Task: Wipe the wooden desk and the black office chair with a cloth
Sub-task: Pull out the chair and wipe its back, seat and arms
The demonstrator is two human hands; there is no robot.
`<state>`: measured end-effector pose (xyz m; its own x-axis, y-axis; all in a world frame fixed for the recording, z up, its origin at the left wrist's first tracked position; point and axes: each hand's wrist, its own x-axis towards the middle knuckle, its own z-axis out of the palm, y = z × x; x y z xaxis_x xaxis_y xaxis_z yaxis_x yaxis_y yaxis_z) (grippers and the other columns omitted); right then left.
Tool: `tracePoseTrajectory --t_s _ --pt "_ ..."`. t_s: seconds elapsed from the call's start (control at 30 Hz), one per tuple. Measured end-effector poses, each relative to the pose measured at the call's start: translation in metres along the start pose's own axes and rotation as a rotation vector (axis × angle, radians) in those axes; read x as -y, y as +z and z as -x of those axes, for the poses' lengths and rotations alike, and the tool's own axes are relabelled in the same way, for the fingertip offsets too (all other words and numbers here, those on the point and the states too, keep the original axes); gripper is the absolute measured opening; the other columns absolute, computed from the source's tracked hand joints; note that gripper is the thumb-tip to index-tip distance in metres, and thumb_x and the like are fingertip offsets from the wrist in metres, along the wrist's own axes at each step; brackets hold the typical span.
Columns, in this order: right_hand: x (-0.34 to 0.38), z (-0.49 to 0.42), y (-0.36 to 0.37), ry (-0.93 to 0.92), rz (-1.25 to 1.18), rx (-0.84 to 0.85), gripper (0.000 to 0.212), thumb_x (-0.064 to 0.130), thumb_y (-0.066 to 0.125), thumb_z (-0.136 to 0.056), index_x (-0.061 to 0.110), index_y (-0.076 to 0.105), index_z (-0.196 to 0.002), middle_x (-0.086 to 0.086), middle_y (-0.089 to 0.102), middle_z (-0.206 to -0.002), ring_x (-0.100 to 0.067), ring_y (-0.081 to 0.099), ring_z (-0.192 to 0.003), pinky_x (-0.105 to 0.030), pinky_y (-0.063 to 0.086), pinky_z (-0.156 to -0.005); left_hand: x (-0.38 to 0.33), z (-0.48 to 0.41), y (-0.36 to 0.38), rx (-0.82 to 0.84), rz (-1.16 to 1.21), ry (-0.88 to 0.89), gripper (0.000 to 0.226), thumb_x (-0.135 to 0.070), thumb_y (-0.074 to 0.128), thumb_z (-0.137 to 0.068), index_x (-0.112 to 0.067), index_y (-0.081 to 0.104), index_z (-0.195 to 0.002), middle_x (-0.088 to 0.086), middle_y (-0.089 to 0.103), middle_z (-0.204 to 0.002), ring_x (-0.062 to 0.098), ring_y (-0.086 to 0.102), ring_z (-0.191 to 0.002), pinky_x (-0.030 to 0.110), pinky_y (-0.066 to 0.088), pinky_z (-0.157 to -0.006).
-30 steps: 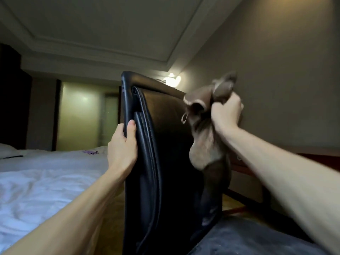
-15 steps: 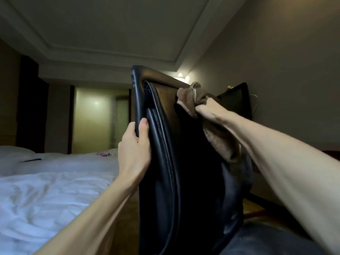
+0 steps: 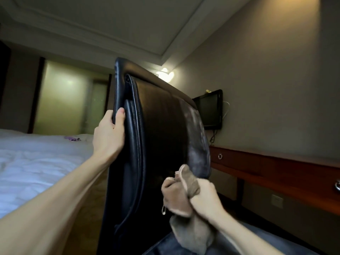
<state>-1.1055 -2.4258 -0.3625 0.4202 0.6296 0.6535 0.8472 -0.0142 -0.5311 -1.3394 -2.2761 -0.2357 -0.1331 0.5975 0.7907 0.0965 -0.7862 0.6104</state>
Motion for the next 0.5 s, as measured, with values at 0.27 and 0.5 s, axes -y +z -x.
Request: tracePoseTrajectory --t_s 0.27,0.5 --pt "0.113 -0.094 -0.065 -0.001 -0.404 -0.652 0.025 0.002 0.060 -0.080 0.022 0.070 -0.092 0.006 0.070 -0.081 -0.029 0.068 -0.097 -0.022 0.042 -0.075 -0.002 0.001 -0.004 -0.015 0.004 0.006 0.049 -0.057 0.035 -0.106 -0.023 0.030 -0.071 -0.006 0.040 -0.056 0.017 0.043 -0.060 0.038 0.028 -0.057" --pt "0.169 -0.222 -0.066 -0.131 -0.053 0.091 0.062 0.050 0.071 -0.087 0.029 0.053 -0.143 -0.007 0.051 -0.153 -0.028 0.047 -0.137 -0.038 0.035 -0.115 0.006 -0.003 -0.002 -0.015 0.043 0.030 0.051 -0.061 0.035 -0.104 -0.019 0.038 -0.075 -0.013 0.049 -0.057 0.019 0.048 -0.064 0.040 0.035 -0.063"
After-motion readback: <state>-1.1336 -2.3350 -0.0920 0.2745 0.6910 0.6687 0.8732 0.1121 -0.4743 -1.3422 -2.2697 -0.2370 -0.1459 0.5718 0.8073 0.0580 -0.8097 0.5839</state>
